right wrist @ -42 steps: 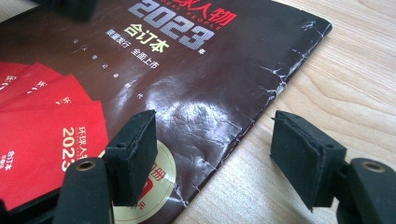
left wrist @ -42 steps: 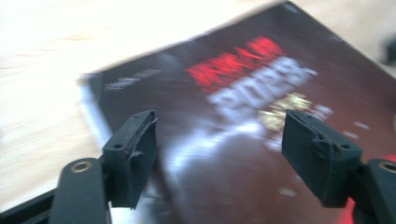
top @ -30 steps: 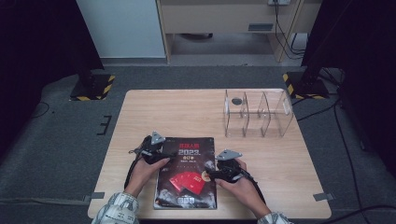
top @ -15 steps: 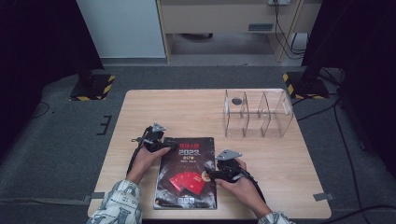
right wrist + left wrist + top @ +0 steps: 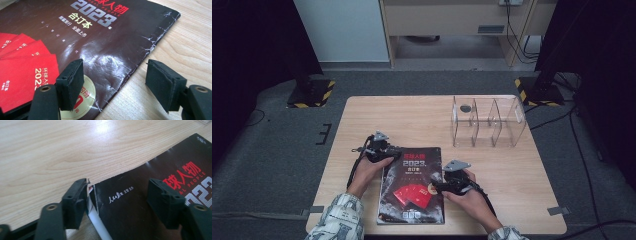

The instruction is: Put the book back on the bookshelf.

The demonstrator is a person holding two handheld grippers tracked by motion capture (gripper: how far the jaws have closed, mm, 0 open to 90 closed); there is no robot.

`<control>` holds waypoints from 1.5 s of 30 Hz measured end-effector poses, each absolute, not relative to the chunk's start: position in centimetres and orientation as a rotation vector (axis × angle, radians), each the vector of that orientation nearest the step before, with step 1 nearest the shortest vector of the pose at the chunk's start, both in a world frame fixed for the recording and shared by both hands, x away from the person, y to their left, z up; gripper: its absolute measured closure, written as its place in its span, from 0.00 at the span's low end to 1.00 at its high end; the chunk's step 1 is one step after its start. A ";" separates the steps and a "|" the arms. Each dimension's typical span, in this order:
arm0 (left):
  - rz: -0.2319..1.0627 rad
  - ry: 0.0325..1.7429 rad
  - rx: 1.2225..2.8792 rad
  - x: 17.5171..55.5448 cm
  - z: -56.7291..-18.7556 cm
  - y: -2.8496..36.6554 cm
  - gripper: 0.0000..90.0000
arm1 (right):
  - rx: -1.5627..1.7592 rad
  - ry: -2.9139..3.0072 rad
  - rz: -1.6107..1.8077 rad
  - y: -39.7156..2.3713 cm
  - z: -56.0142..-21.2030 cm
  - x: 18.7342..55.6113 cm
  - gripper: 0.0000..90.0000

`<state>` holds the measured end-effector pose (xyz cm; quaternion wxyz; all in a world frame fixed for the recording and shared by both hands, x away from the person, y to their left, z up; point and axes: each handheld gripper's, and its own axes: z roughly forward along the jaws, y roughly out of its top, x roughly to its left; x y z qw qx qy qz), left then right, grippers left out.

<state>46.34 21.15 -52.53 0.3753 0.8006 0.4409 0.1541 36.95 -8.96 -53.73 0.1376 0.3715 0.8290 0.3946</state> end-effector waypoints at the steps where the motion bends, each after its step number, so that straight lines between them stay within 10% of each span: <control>1: 0.397 1.125 2.045 46.2 -52.4 21.1 0.39 | 1.074 2.401 1.141 -9.0 -53.7 37.0 0.34; 29: 0.458 0.989 1.993 43.4 -49.0 19.0 0.84 | 1.097 2.392 1.129 -8.8 -53.7 36.9 0.25; 45: 0.397 0.845 1.799 40.5 -44.3 17.9 0.90 | 1.134 2.421 1.221 -8.9 -53.3 37.1 0.14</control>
